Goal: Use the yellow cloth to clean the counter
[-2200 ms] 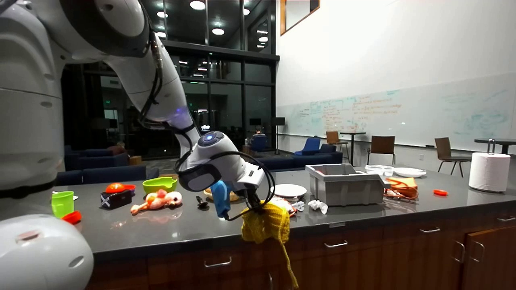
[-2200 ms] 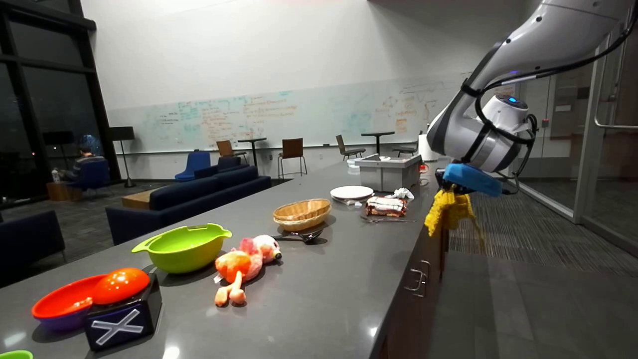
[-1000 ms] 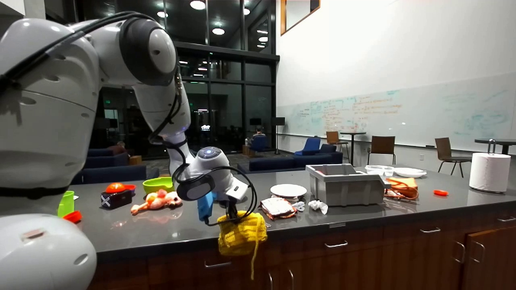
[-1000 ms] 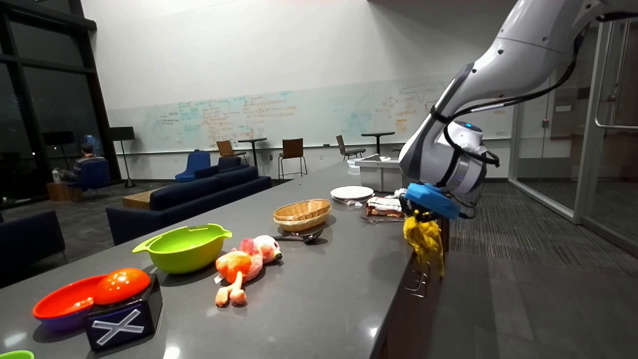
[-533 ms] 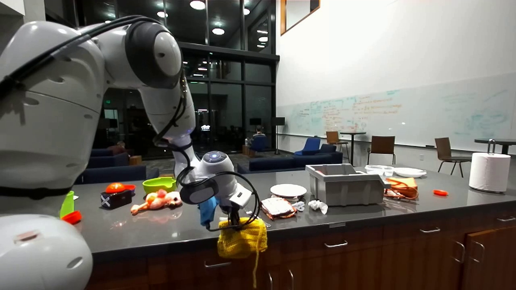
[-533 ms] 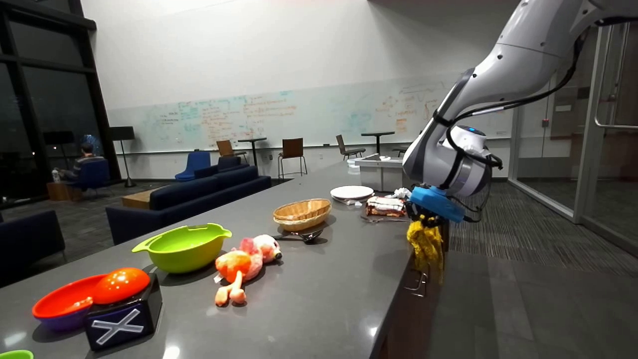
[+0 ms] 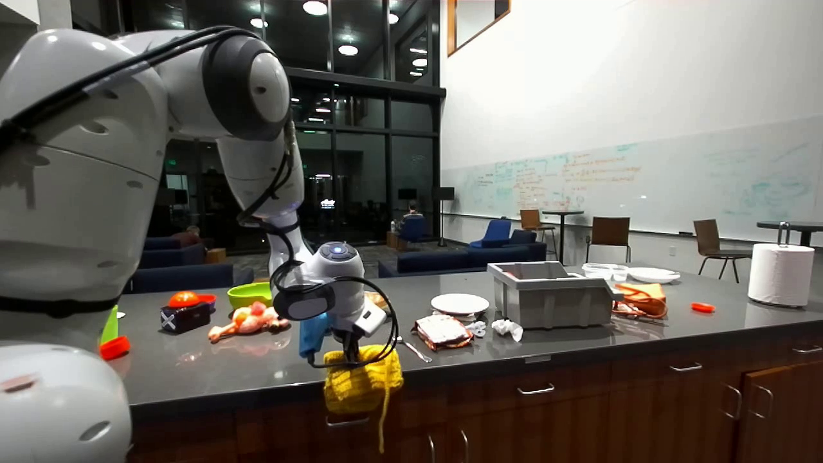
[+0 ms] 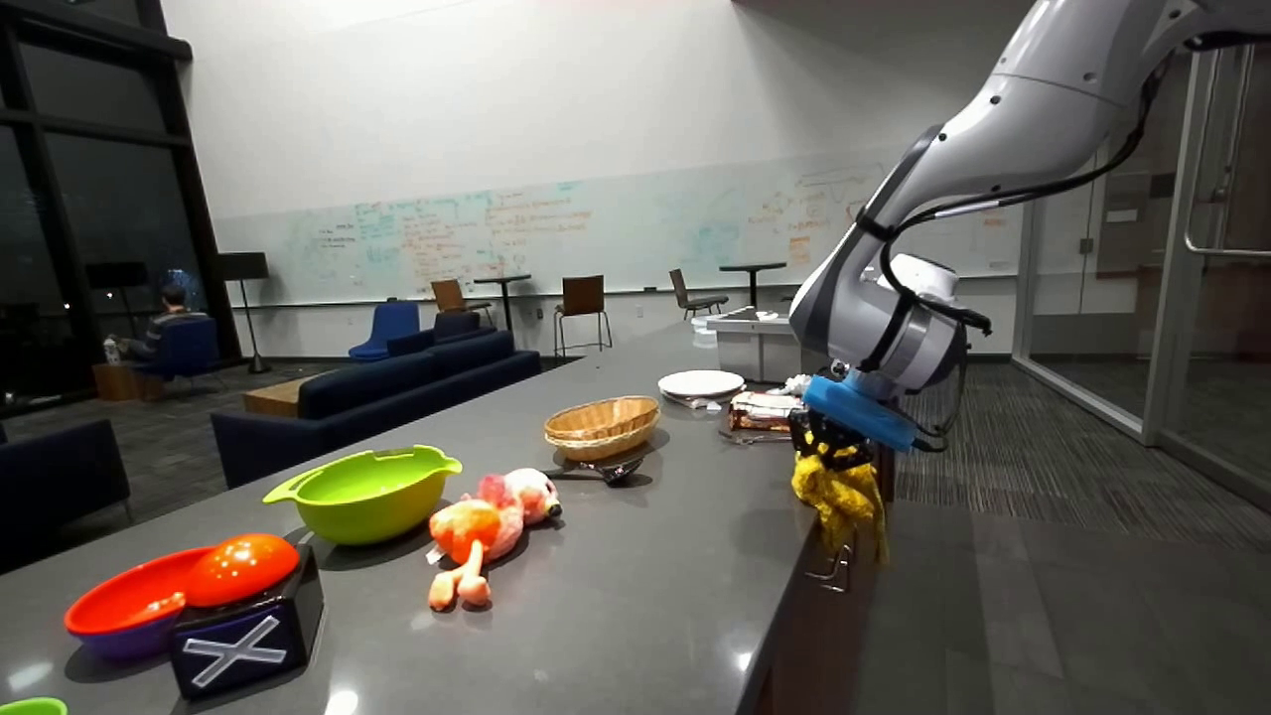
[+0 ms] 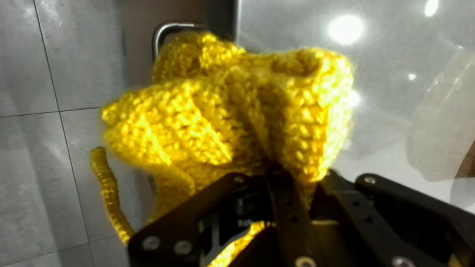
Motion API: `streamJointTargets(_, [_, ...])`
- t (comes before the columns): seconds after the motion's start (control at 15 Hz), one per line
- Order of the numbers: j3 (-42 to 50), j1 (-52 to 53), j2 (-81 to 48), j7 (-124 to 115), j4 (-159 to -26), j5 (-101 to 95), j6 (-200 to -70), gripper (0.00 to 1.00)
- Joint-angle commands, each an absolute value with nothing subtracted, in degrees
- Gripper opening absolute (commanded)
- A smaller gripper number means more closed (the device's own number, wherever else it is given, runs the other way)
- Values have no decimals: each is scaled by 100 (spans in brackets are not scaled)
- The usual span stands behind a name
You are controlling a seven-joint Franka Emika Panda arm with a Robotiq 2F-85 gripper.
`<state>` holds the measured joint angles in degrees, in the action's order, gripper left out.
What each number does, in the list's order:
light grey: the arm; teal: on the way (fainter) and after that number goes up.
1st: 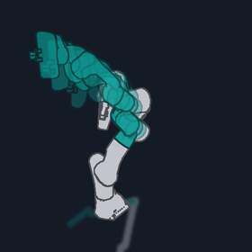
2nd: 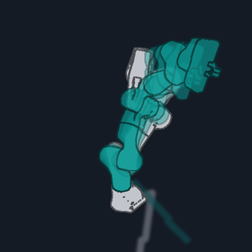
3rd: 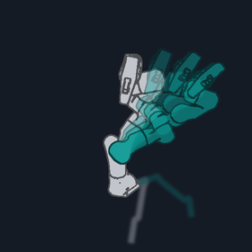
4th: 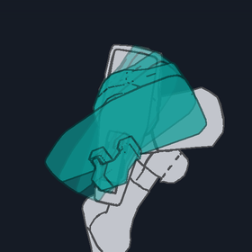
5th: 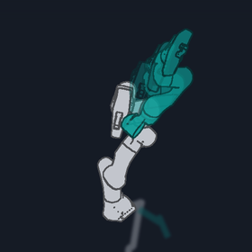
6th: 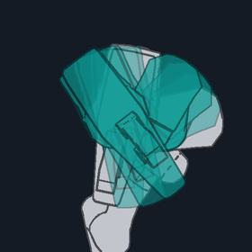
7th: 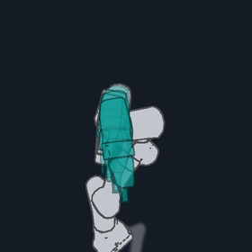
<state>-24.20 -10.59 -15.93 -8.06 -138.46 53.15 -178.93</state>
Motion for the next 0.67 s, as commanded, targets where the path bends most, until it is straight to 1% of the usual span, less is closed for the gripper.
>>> streamJointTargets(0.0, [-2625, -1099, -1308, -679, -14253, 5414, -17636, 3])
streamJointTargets(0.2, [-2659, -1019, -1036, -717, -14488, 5335, -17589, 3])
streamJointTargets(0.6, [-2237, -846, -1122, -818, -14434, 4738, -17783, 3])
